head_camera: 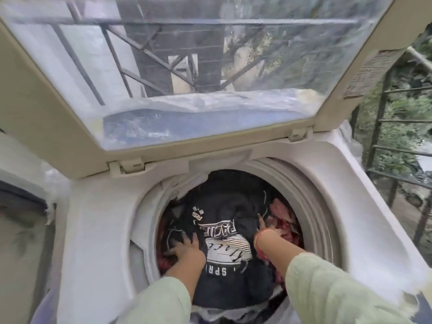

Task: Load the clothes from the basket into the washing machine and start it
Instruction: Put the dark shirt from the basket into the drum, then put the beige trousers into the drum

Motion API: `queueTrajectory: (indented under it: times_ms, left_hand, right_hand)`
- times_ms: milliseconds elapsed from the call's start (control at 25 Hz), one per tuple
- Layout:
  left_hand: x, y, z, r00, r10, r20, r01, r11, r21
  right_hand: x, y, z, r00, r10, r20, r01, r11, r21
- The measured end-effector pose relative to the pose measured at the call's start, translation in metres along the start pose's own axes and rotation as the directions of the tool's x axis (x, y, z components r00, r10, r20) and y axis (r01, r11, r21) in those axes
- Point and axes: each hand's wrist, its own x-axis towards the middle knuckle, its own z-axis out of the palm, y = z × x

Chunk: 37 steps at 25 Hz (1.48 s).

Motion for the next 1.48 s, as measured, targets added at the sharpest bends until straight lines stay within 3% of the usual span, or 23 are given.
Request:
queueTrajectory:
  times_ms: [80,200,320,360,440,520,560,640,680,760,840,920,1040,1080,1200,1320,1400,1480]
  left_hand:
    - [0.008,0.005,-0.003,0.999,-0.024,-0.024,0.024,1.000,-0.005]
    - [0.013,0.000,-0.013,0.999,-0.003,0.045,0.003,1.000,-0.001]
    - [-0.023,-0.012,-0.044,0.972,0.069,0.223,-0.058,0.997,-0.054]
    - [-0.044,-0.017,-0.056,0.970,0.144,0.197,-0.123,0.986,-0.117]
    - [-0.093,-0.034,-0.075,0.952,0.295,-0.087,-0.307,0.917,-0.254]
    - [-0.157,-0.068,-0.082,0.854,0.392,-0.343,-0.513,0.745,-0.426]
    - [-0.193,-0.093,-0.081,0.806,0.421,-0.416,-0.591,0.611,-0.527]
    - [-0.256,-0.153,-0.059,0.710,0.462,-0.531,-0.690,0.308,-0.655]
    - [-0.284,-0.187,-0.043,0.688,0.410,-0.599,-0.705,0.181,-0.686]
    - [-0.307,-0.251,0.002,0.694,0.158,-0.702,-0.715,0.036,-0.699]
    - [-0.306,-0.305,0.055,0.732,-0.092,-0.675,-0.663,0.134,-0.737]
    - [-0.287,-0.355,0.117,0.785,-0.227,-0.577,-0.550,0.174,-0.817]
    - [-0.260,-0.409,0.192,0.950,-0.097,-0.296,-0.306,-0.116,-0.945]
    - [-0.250,-0.427,0.217,0.972,-0.055,-0.229,-0.234,-0.150,-0.960]
    - [-0.206,-0.457,0.272,0.987,-0.087,-0.136,-0.146,-0.130,-0.981]
    - [-0.128,-0.487,0.319,0.979,-0.198,-0.035,-0.034,0.004,-0.999]
    - [-0.066,-0.497,0.345,0.975,-0.216,-0.057,-0.009,0.215,-0.977]
    - [-0.001,-0.502,0.364,0.951,-0.264,-0.159,-0.023,0.452,-0.892]
  right_hand:
    - [0.012,-0.006,0.007,0.997,0.064,-0.040,-0.066,0.997,-0.048]
    - [-0.003,-0.017,-0.004,0.999,0.039,-0.022,-0.044,0.945,-0.324]
    - [-0.046,-0.006,-0.042,0.999,-0.044,-0.015,0.038,0.963,-0.265]
    - [-0.067,-0.004,-0.060,0.994,-0.089,-0.056,0.076,0.977,-0.198]
    - [-0.108,0.001,-0.087,0.963,-0.176,-0.202,0.181,0.983,0.009]
    - [-0.163,-0.001,-0.100,0.900,-0.274,-0.338,0.346,0.922,0.174]
    - [-0.192,-0.005,-0.099,0.859,-0.326,-0.396,0.445,0.857,0.261]
    - [-0.259,-0.022,-0.086,0.754,-0.434,-0.492,0.645,0.627,0.436]
    - [-0.291,-0.041,-0.078,0.697,-0.483,-0.531,0.717,0.490,0.495]
    - [-0.339,-0.089,-0.058,0.594,-0.588,-0.549,0.782,0.262,0.565]
    - [-0.366,-0.151,-0.037,0.517,-0.662,-0.542,0.797,0.141,0.588]
    - [-0.377,-0.222,-0.008,0.478,-0.723,-0.499,0.812,0.146,0.566]
    - [-0.371,-0.314,0.046,0.482,-0.758,-0.440,0.831,0.235,0.505]
    - [-0.362,-0.346,0.070,0.510,-0.757,-0.409,0.819,0.283,0.498]
    - [-0.314,-0.397,0.130,0.646,-0.683,-0.340,0.748,0.478,0.461]
    - [-0.244,-0.447,0.193,0.785,-0.580,-0.218,0.618,0.708,0.342]
    - [-0.199,-0.468,0.227,0.825,-0.540,-0.163,0.563,0.807,0.179]
    - [-0.148,-0.491,0.260,0.817,-0.561,-0.135,0.563,0.826,-0.022]
